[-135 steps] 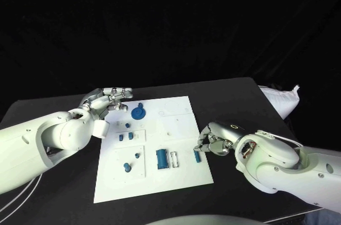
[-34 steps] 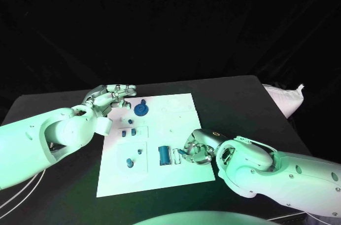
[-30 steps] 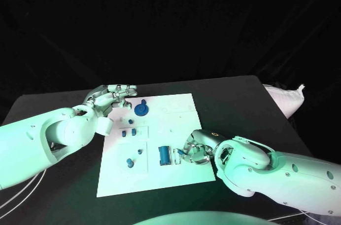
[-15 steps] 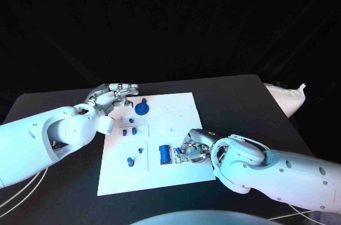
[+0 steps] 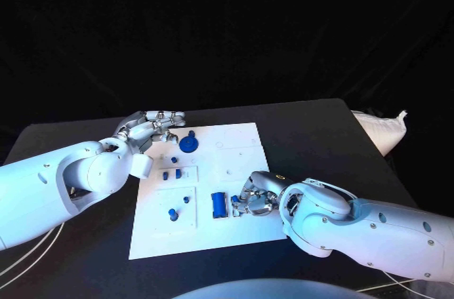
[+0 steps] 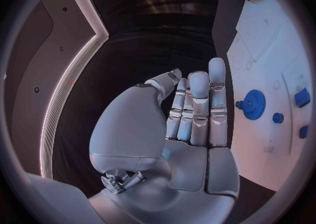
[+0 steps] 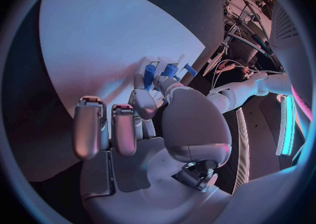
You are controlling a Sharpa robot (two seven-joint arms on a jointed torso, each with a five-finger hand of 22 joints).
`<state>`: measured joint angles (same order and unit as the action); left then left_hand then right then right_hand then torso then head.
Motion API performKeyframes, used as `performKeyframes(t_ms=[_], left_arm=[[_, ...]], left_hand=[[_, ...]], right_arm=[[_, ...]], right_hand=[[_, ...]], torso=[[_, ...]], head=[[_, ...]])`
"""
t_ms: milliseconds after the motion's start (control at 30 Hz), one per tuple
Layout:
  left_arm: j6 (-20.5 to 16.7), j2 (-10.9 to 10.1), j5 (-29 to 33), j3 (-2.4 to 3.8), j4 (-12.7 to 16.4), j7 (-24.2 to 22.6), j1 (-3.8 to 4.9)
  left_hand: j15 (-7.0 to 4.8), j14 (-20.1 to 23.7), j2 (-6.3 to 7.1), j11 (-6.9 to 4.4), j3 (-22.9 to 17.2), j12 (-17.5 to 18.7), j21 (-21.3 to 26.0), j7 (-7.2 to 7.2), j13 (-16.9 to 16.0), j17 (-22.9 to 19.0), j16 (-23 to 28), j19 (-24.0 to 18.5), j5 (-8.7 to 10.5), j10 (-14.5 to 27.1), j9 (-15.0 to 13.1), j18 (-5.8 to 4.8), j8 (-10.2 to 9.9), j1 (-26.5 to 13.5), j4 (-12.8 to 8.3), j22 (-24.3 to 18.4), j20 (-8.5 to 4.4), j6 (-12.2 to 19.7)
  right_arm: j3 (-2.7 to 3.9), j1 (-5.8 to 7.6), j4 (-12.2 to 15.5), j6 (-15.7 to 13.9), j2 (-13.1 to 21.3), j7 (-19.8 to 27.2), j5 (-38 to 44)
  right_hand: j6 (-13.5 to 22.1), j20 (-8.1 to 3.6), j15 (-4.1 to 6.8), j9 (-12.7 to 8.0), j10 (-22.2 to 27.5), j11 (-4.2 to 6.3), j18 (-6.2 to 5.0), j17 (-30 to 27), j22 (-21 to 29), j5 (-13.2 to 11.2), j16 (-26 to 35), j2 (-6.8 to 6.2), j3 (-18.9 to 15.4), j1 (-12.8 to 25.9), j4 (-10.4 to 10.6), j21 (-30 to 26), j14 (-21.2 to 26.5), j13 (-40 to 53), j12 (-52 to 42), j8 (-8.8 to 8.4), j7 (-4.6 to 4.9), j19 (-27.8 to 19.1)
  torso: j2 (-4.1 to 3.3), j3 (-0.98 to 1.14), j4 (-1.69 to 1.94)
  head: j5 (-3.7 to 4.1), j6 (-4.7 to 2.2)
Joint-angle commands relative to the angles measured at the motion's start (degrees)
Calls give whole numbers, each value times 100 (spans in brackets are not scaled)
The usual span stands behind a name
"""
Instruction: Assemble the parts on the task board
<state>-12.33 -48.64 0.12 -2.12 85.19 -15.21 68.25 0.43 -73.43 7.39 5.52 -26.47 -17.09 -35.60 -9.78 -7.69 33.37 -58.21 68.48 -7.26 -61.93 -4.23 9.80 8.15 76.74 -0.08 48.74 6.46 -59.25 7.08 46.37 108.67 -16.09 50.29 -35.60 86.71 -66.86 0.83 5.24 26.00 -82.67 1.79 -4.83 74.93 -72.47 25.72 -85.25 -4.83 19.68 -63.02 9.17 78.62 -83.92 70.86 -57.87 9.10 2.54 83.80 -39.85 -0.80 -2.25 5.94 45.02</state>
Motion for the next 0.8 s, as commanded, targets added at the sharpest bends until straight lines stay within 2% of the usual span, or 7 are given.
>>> performKeyframes(t_ms=[33, 300, 467, 600, 800], left_arm=[[87, 8, -8, 4, 13, 4, 2], [106, 7, -4, 4, 5, 14, 2], [101, 2, -74, 4, 9, 14, 2], [103, 1, -98, 4, 9, 14, 2], [101, -1, -109, 4, -2, 14, 2]], left_hand=[[16, 10, -52, 1, 32, -36, 22, -1, 7, 10, -16, 43, -4, 46, 8, 65, 35, 9, 3, -6, -11, 33], [16, 10, -52, 1, 32, -36, 22, -1, 7, 10, -16, 43, -4, 46, 8, 65, 35, 9, 3, -6, -11, 33], [16, 10, -52, 1, 32, -36, 22, -1, 7, 10, -16, 43, -4, 46, 8, 65, 35, 9, 3, -6, -11, 33], [16, 10, -52, 1, 32, -36, 22, -1, 7, 10, -16, 43, -4, 46, 8, 65, 35, 9, 3, -6, -11, 33], [16, 10, -52, 1, 32, -36, 22, -1, 7, 10, -16, 43, -4, 46, 8, 65, 35, 9, 3, -6, -11, 33]], right_arm=[[-9, -13, 17, 98, -20, 0, 38], [-9, -13, 28, 129, -26, 4, 65], [-9, -13, 46, 120, -19, 8, 114], [-8, -13, 53, 101, -3, 9, 169], [-8, -13, 67, 71, 16, 14, 237]], right_hand=[[-11, -32, 33, -3, -27, 4, 116, 784, -8, -13, -40, -12, 1, 31, 33, 23, -474, 9, -34, 18, 1, 84], [-48, -37, 40, 14, -53, 14, 122, 822, -40, -21, -63, -24, -116, 146, 109, 44, -481, 59, -101, 35, -11, 94], [-70, -37, 38, 24, -63, 11, 124, 835, -52, 10, -70, -94, -391, 385, 286, 50, -482, 93, -133, 39, -9, 95], [-77, -38, 40, 28, -65, 15, 123, 835, -52, 39, -69, -102, -632, 531, 438, 48, -480, 109, -139, 34, -16, 92], [-85, -44, 48, 38, -65, 23, 124, 838, -67, -276, -69, -67, -983, 611, 636, 54, -480, 133, -144, 30, -29, 93]], torso=[[1, 3, -2], [0, 3, -5], [-2, 1, -4], [1, 4, -4], [3, 5, -7]], head=[[-4, 2], [-7, 12], [-10, 7], [-18, 13], [-18, 19]])
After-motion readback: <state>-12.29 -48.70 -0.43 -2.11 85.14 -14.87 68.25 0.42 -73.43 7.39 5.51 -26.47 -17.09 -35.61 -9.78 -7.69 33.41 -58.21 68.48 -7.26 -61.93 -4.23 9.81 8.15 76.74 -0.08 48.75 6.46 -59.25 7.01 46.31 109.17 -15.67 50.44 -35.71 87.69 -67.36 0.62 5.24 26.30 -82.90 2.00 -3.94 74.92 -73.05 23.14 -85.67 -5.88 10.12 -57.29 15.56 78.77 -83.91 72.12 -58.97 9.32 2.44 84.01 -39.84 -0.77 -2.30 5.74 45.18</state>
